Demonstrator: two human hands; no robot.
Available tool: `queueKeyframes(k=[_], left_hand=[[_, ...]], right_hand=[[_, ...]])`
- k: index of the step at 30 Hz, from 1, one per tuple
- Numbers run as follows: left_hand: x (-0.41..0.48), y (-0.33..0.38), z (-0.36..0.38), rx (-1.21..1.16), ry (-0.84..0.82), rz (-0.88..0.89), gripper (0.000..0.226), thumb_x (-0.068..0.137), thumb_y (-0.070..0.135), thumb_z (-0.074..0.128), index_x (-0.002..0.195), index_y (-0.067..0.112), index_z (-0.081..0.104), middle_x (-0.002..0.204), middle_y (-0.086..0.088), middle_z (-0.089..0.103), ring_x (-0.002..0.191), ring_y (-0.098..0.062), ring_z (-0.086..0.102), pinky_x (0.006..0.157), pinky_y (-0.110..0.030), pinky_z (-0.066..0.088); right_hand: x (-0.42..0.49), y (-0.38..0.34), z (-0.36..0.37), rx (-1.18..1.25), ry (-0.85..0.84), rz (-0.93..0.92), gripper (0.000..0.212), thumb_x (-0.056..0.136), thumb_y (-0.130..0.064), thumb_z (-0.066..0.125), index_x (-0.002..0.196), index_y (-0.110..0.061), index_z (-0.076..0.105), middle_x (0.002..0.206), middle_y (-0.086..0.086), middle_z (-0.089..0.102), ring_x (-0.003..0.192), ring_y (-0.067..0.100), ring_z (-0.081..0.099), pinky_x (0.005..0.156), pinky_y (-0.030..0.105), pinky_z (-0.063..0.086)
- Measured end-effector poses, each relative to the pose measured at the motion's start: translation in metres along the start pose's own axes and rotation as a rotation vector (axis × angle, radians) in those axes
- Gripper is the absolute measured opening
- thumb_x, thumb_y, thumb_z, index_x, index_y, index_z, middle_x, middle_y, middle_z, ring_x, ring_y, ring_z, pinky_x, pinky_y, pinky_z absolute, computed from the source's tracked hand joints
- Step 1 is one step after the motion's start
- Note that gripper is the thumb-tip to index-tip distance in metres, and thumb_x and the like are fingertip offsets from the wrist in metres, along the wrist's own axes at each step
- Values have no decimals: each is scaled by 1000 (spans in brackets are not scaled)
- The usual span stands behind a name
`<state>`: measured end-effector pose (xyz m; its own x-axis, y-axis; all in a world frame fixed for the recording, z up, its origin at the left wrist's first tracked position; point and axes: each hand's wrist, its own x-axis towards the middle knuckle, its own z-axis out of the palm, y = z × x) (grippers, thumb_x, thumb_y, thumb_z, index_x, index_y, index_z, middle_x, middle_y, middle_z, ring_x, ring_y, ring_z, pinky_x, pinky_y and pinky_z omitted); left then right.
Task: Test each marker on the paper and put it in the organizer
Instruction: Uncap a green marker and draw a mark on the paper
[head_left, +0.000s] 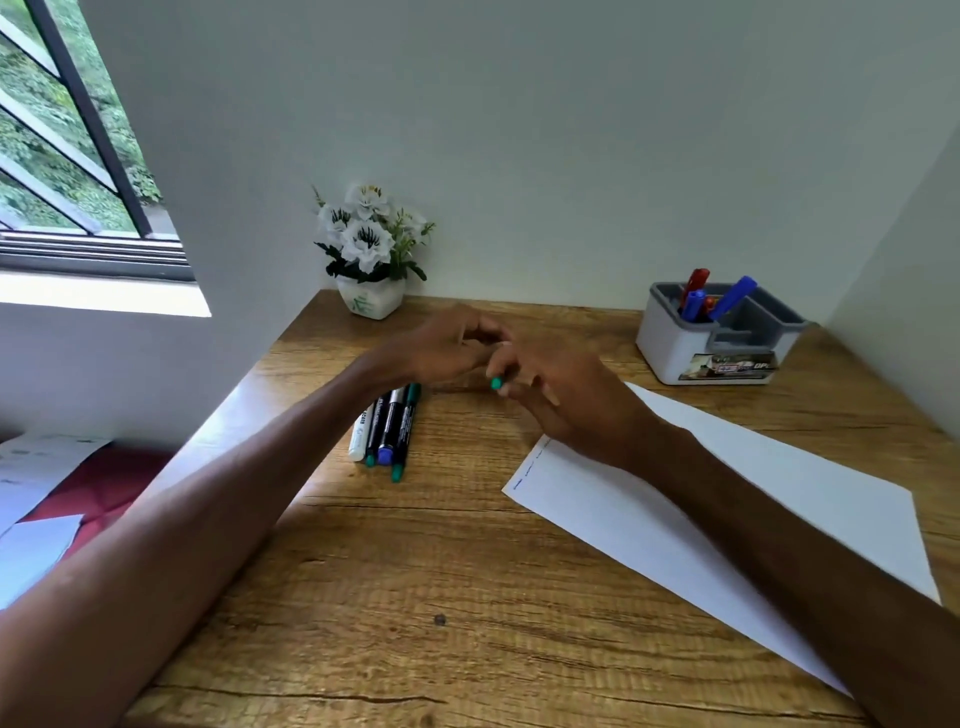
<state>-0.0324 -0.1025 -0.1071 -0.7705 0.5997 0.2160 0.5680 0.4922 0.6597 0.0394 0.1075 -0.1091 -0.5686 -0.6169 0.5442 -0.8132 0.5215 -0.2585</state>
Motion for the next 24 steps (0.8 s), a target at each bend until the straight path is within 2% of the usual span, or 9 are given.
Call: queueKeyframes(k=[2, 4, 8, 12, 14, 16, 18, 21, 24], left_hand=[[0, 2, 3, -100, -27, -35, 20, 101, 35, 60, 110, 29, 76, 113, 3, 76, 110, -18, 70, 103, -54, 53], [0, 4, 5, -249, -35, -78, 26, 104, 39, 55, 113, 28, 77, 114, 1, 77, 112, -19, 70, 106, -51, 51], [-5, 10, 7, -343, -81, -53, 34, 103, 35, 55, 121, 12, 74, 96, 1, 73, 87, -17, 66, 84, -34, 55], [-5, 3, 9, -198, 101, -22, 26, 96, 29, 70, 115, 13, 76, 92, -9, 76, 62, -13, 62, 62, -27, 53], [-5, 6, 16, -201, 155, 33, 25, 90, 27, 76, 110, 12, 79, 85, -6, 78, 54, -12, 59, 52, -23, 49], [-4, 14, 27, -223, 180, 83, 29, 85, 30, 78, 109, 13, 80, 80, -2, 79, 50, -9, 58, 48, -19, 47], [-1, 19, 36, -231, 202, 98, 32, 86, 31, 76, 115, 16, 78, 82, 0, 80, 49, -9, 60, 50, -21, 51], [2, 18, 36, -208, 182, 77, 32, 97, 23, 69, 128, 16, 71, 82, 4, 79, 54, -15, 64, 58, -32, 58], [1, 15, 33, -90, 144, 111, 31, 100, 23, 66, 130, 17, 70, 92, -5, 80, 55, -17, 67, 57, -30, 59]], right_hand=[[-1, 0, -8, 127, 162, 132, 15, 99, -13, 65, 113, -12, 66, 106, 0, 73, 94, 6, 67, 81, 26, 57], [-3, 0, -15, 224, 307, 254, 15, 97, -13, 69, 111, -11, 64, 103, -2, 73, 97, 9, 71, 81, 29, 61], [-13, 8, -21, 369, 443, 398, 17, 88, -11, 79, 100, -6, 69, 94, 1, 74, 87, 13, 74, 79, 25, 61], [-18, 29, -27, 241, 244, 489, 7, 85, -13, 82, 92, -13, 80, 84, -3, 78, 72, 7, 72, 72, 24, 58], [-19, 34, -24, 78, 67, 432, 12, 91, -14, 76, 102, -16, 80, 87, -3, 77, 72, 6, 68, 70, 25, 55], [-19, 32, -18, -11, -23, 324, 18, 99, -22, 66, 109, -16, 79, 85, 0, 75, 71, 12, 65, 67, 33, 50], [-19, 31, -16, 5, 13, 273, 21, 103, -22, 60, 108, -13, 79, 82, 0, 74, 69, 14, 63, 65, 33, 46], [-19, 35, -21, -26, 70, 281, 18, 101, -16, 63, 105, -12, 80, 85, 1, 77, 73, 16, 68, 67, 34, 51], [-19, 37, -21, -85, 90, 280, 14, 97, -17, 67, 98, -14, 81, 69, -11, 66, 58, 2, 55, 57, 29, 39]])
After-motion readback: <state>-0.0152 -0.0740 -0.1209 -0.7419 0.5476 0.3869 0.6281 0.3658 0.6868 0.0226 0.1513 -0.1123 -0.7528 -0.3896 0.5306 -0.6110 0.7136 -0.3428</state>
